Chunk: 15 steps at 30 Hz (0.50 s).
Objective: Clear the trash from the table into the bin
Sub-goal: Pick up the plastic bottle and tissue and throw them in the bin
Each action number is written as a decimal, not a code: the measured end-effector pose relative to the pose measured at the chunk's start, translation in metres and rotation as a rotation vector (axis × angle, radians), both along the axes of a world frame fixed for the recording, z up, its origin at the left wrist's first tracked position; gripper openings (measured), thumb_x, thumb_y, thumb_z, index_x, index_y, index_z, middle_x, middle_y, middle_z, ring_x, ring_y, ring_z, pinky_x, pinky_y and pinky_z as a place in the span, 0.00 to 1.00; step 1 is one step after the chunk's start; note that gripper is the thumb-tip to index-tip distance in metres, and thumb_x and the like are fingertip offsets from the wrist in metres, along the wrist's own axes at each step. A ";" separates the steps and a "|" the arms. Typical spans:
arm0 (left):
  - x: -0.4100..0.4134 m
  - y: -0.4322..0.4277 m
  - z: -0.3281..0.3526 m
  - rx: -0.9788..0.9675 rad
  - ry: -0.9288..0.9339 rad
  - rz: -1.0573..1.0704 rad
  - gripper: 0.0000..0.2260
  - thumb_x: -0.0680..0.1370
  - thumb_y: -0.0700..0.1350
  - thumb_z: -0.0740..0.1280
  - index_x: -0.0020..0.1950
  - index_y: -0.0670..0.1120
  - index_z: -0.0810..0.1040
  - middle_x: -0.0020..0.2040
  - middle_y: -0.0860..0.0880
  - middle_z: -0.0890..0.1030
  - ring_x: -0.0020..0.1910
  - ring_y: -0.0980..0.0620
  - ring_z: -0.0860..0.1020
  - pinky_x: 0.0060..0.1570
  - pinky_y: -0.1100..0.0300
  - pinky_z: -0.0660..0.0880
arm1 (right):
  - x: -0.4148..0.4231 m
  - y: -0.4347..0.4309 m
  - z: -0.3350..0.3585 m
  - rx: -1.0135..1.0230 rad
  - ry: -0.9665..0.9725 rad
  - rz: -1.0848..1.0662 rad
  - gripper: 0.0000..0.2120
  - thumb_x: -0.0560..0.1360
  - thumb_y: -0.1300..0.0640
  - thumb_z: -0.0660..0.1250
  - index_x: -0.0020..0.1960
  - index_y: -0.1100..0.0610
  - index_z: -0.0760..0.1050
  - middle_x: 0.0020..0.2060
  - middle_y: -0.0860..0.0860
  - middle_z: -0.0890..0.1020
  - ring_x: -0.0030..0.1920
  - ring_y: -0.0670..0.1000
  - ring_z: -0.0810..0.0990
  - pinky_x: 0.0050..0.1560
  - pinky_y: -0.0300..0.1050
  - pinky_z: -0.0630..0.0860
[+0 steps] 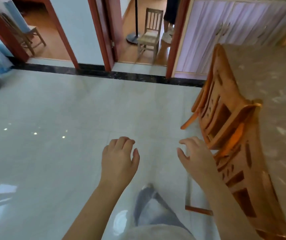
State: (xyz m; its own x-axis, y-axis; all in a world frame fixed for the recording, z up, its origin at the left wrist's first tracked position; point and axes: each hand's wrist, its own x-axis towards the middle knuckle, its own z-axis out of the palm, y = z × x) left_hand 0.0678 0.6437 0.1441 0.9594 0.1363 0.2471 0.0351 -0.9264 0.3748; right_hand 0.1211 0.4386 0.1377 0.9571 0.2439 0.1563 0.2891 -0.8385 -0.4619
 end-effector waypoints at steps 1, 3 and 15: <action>0.025 0.000 0.005 0.006 -0.005 -0.025 0.15 0.73 0.47 0.57 0.45 0.40 0.80 0.43 0.44 0.82 0.38 0.42 0.79 0.36 0.54 0.73 | 0.021 -0.002 0.006 0.008 -0.021 -0.023 0.09 0.72 0.59 0.67 0.50 0.61 0.76 0.45 0.57 0.80 0.45 0.56 0.77 0.45 0.45 0.71; 0.073 -0.001 0.015 0.015 -0.022 -0.072 0.15 0.73 0.47 0.57 0.45 0.40 0.80 0.43 0.44 0.82 0.39 0.42 0.79 0.37 0.53 0.73 | 0.059 -0.006 0.018 0.030 -0.052 -0.076 0.09 0.72 0.60 0.67 0.51 0.61 0.76 0.47 0.57 0.80 0.48 0.56 0.77 0.47 0.46 0.72; 0.303 -0.008 -0.001 -0.072 0.027 -0.325 0.15 0.73 0.47 0.57 0.46 0.41 0.80 0.44 0.44 0.83 0.39 0.43 0.79 0.38 0.53 0.75 | 0.230 -0.012 0.019 0.031 -0.025 -0.349 0.08 0.71 0.59 0.68 0.48 0.61 0.77 0.45 0.57 0.80 0.46 0.56 0.77 0.45 0.48 0.76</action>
State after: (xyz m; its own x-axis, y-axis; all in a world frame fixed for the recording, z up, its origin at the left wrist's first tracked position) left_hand 0.3704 0.6359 0.1430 0.9617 -0.1618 0.2214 -0.2469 -0.8622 0.4423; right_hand 0.3510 0.4267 0.1566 0.9778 -0.1021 0.1829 -0.0006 -0.8745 -0.4851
